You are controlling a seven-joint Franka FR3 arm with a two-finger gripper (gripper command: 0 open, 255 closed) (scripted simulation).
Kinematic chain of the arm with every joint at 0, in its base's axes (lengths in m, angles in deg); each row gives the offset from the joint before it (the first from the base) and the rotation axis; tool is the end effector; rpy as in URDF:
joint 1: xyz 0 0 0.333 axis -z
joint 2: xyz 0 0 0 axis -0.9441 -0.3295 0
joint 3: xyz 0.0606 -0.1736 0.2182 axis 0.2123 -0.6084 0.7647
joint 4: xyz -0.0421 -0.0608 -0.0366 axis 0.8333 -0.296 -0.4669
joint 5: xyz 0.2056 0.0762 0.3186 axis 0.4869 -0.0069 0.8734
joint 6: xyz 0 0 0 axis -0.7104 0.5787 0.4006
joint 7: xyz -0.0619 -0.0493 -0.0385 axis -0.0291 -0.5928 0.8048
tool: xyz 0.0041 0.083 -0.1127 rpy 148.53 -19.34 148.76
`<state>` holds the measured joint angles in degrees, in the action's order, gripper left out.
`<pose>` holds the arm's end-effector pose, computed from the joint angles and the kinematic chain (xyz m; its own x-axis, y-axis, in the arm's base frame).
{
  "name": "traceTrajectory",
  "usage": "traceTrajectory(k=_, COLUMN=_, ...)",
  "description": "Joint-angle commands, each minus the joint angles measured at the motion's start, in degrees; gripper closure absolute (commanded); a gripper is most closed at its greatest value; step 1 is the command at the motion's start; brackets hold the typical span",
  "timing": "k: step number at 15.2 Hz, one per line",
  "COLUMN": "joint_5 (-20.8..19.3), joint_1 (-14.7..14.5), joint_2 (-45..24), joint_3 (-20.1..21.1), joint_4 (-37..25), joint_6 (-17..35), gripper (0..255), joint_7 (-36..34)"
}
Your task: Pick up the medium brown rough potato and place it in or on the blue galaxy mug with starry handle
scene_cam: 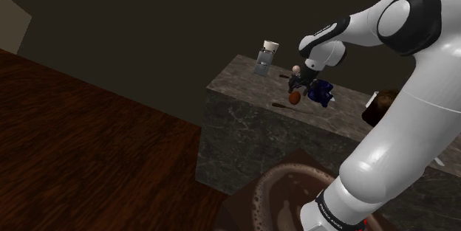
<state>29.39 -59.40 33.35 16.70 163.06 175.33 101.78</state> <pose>0.4144 -0.3489 0.2893 0.8841 -0.4669 0.0200 -0.4634 -0.8815 -0.0908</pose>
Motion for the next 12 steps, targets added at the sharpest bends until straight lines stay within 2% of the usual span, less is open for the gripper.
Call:
traceTrajectory(k=1, joint_5=0.92, joint_1=0.1, joint_2=-1.06, joint_3=0.18, joint_4=0.64, joint_6=1.52, gripper=0, joint_7=0.68)
traceTrajectory(k=10, joint_5=1.62, joint_1=0.18, joint_2=-1.89, joint_3=0.37, joint_4=1.02, joint_6=2.56, gripper=0, joint_7=1.17)
traceTrajectory(k=11, joint_5=1.62, joint_1=0.18, joint_2=-1.89, joint_3=0.37, joint_4=1.02, joint_6=2.56, gripper=255, joint_7=1.17)
traceTrajectory(k=12, joint_5=1.62, joint_1=0.18, joint_2=-1.89, joint_3=0.37, joint_4=1.02, joint_6=2.56, gripper=255, joint_7=1.17)
